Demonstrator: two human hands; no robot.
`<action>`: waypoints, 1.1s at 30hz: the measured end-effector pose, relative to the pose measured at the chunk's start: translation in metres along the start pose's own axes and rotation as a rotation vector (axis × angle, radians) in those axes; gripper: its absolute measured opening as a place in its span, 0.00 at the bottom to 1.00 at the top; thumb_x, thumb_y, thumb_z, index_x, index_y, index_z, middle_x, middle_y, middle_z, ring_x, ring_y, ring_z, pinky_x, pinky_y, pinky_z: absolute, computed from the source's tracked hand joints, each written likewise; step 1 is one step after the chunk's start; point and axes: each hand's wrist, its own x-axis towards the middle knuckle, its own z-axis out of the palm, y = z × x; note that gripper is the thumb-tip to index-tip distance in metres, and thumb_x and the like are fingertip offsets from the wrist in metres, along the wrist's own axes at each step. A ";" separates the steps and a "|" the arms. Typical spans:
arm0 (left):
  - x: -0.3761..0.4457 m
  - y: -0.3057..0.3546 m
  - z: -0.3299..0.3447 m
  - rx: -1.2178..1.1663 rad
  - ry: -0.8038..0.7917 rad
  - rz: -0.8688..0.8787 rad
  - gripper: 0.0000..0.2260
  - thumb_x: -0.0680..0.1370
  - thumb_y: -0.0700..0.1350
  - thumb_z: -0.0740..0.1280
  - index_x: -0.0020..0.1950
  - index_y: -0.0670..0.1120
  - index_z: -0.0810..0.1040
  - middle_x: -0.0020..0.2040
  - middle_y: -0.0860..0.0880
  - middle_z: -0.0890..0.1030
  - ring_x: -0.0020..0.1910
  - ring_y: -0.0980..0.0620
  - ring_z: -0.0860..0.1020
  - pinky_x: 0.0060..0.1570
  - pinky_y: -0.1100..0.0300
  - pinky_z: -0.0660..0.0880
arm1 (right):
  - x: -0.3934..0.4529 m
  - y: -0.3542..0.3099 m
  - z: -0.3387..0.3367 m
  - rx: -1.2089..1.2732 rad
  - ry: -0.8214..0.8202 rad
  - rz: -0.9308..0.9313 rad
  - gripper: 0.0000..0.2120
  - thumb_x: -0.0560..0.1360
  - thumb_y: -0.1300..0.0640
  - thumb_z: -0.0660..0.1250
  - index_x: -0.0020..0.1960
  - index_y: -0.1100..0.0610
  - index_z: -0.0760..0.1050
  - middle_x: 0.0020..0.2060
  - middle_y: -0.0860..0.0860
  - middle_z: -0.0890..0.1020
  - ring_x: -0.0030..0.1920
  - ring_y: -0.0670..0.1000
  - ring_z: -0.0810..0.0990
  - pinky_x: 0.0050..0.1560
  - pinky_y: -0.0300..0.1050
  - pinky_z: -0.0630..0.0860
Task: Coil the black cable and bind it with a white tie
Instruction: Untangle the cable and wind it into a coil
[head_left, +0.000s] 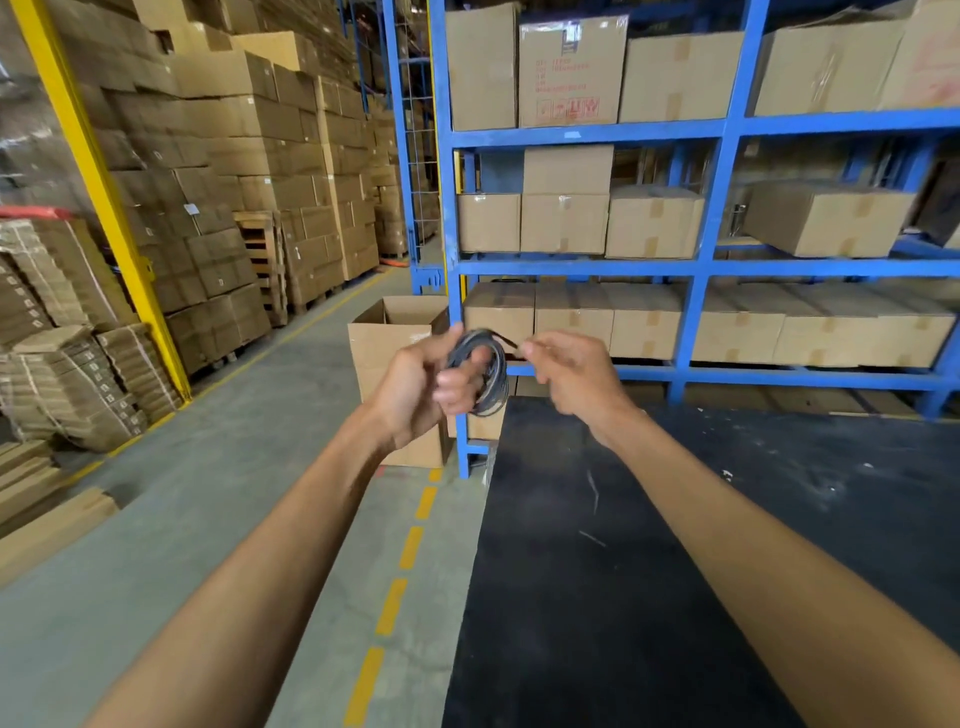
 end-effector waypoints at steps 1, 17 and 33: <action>0.001 0.003 0.002 -0.091 -0.002 0.055 0.19 0.82 0.51 0.53 0.41 0.44 0.77 0.25 0.55 0.66 0.21 0.58 0.63 0.25 0.64 0.65 | -0.007 0.008 0.007 0.035 -0.057 0.085 0.08 0.79 0.53 0.67 0.44 0.47 0.83 0.30 0.45 0.77 0.23 0.43 0.70 0.23 0.37 0.66; -0.002 -0.044 -0.049 1.172 0.326 -0.022 0.13 0.80 0.49 0.65 0.38 0.44 0.77 0.31 0.50 0.81 0.27 0.61 0.78 0.35 0.65 0.73 | -0.063 0.015 0.019 -0.318 -0.288 -0.099 0.10 0.80 0.53 0.64 0.47 0.53 0.83 0.34 0.50 0.81 0.33 0.46 0.76 0.36 0.44 0.70; -0.001 -0.016 -0.007 -0.238 0.136 0.100 0.24 0.83 0.55 0.48 0.39 0.44 0.76 0.22 0.54 0.65 0.22 0.55 0.57 0.23 0.64 0.62 | -0.068 0.054 0.025 0.054 -0.199 0.286 0.17 0.83 0.47 0.57 0.45 0.50 0.82 0.27 0.48 0.64 0.24 0.45 0.58 0.23 0.37 0.55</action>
